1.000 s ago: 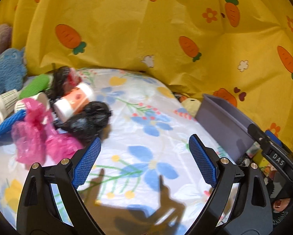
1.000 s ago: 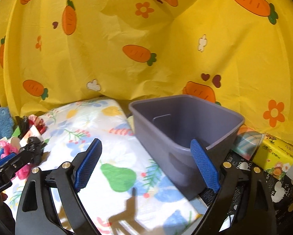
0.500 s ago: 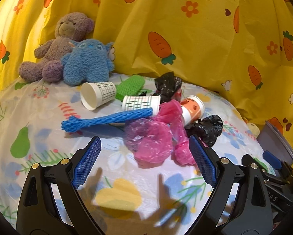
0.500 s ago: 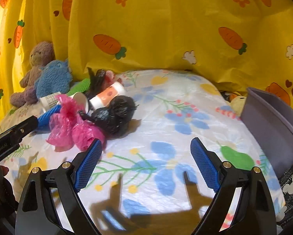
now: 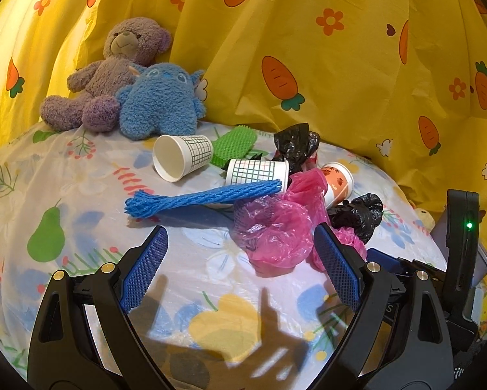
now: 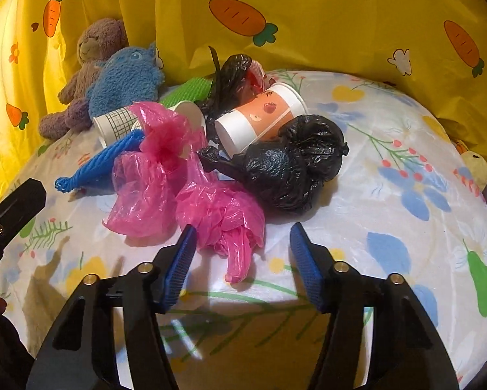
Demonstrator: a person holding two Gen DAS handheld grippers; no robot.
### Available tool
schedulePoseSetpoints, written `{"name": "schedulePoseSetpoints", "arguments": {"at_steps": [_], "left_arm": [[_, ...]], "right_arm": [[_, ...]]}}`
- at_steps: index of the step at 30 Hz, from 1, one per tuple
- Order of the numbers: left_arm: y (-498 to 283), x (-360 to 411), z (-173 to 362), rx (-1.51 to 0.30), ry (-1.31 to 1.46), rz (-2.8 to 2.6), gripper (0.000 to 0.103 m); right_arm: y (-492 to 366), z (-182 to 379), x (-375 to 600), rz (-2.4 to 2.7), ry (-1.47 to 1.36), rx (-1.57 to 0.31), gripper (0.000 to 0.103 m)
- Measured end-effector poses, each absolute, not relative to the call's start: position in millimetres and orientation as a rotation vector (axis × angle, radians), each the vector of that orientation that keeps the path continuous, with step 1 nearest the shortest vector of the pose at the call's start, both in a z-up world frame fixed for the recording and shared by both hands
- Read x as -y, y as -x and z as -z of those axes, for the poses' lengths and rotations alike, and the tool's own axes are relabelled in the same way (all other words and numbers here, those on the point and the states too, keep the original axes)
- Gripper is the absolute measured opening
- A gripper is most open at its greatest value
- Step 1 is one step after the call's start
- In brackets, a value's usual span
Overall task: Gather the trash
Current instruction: 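Grasp a pink plastic bag with the left tool while the right tool grasps another pink bag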
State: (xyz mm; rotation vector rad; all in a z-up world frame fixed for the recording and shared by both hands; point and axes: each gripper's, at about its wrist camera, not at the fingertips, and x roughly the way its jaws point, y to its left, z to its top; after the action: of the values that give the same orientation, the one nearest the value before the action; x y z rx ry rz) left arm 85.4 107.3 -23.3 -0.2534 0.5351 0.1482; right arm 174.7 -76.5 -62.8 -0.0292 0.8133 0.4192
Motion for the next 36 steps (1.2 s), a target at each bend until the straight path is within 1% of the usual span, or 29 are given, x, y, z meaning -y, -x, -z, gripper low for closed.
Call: {"name": "schedulePoseSetpoints", "arguments": {"at_steps": [1,3,8,14,19,23,24,25,27,28,30,31,33,36], "left_arm": [[-86.0,-106.9,24.3,-0.538,0.253,-0.147,0.090],[-87.9,-105.4,26.1,-0.545,0.251,-0.143,0.090],[-94.4,-96.1,29.2,-0.553,0.238,-0.110,0.090],[-113.9,-84.1,37.3,-0.594,0.228,-0.082,0.090],[-137.4,-79.5,49.2,-0.666,0.246,-0.072,0.082],[-155.7,-85.2,65.6,-0.761,0.317,-0.014,0.068],[-158.8,-87.0,68.7,-0.779,0.332,-0.008,0.062],[-161.3,-89.1,71.5,-0.793,0.347,-0.003,0.059],[-162.8,-92.1,75.0,-0.805,0.372,0.005,0.049],[-162.4,-92.9,75.6,-0.802,0.380,0.012,0.046],[-161.8,-92.9,76.3,-0.801,0.383,0.026,0.029],[-161.3,-92.5,76.5,-0.801,0.382,0.030,0.026],[-160.2,-91.3,75.0,-0.792,0.383,0.043,0.014],[-152.3,-88.4,69.1,-0.769,0.379,0.061,0.009]], "right_arm": [[-174.1,62.9,78.0,-0.425,0.032,-0.816,0.025],[-170.2,61.7,80.3,-0.436,0.046,-0.807,0.009],[-148.4,49.8,97.1,-0.442,0.058,-0.723,0.005],[-126.4,40.6,122.6,-0.445,0.034,-0.676,0.005],[-119.1,32.4,141.7,-0.420,0.006,-0.640,0.005],[-115.7,31.4,151.5,-0.412,-0.007,-0.632,0.005],[-114.9,31.6,153.9,-0.412,-0.010,-0.632,0.005],[-114.4,31.9,155.4,-0.410,-0.012,-0.631,0.005],[-113.8,32.7,158.3,-0.407,-0.020,-0.631,0.005],[-113.2,32.7,159.6,-0.406,-0.023,-0.631,0.005],[-112.3,32.8,160.4,-0.403,-0.025,-0.629,0.005],[-111.8,32.3,160.7,-0.403,-0.025,-0.627,0.005],[-110.6,31.0,162.1,-0.401,-0.026,-0.622,0.005],[-108.0,28.6,165.1,-0.397,-0.028,-0.610,0.005]]}}
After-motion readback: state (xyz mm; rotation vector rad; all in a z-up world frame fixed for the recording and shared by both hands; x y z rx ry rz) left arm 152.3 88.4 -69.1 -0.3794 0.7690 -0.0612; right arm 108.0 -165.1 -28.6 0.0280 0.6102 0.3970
